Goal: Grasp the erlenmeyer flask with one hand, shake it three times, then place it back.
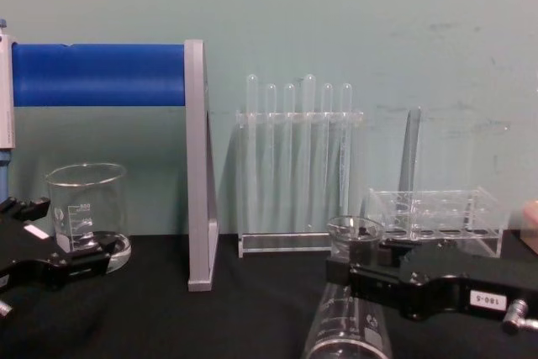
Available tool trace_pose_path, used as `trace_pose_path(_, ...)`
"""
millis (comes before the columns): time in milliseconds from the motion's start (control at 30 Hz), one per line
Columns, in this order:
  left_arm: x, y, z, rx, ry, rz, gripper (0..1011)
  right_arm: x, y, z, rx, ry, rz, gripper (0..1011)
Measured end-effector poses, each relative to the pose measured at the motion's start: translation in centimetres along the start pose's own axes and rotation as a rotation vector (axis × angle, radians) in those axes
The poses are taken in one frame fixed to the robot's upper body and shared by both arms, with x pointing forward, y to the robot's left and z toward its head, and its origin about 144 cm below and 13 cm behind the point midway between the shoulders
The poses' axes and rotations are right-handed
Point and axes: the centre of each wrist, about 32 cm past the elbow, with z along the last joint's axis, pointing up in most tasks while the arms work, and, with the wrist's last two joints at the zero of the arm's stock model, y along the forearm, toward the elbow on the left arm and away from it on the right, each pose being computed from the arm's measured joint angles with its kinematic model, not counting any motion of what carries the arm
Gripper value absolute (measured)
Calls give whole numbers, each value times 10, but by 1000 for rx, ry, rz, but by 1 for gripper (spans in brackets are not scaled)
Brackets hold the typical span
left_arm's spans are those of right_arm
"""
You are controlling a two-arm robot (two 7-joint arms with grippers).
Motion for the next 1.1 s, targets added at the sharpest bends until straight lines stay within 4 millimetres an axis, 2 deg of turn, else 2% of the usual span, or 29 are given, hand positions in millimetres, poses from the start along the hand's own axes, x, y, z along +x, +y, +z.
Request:
trace_pose_path(633, 0, 0, 0, 0, 0, 0, 1001, 2, -2, 1, 7, 15, -24, 457)
trace_pose_path(867, 0, 0, 0, 0, 0, 0, 1001, -1, -6, 15, 48, 34, -117, 457)
trace_pose_path(1100, 0, 0, 0, 0, 0, 0, 1001, -14, -9, 43, 108, 30, -296, 456)
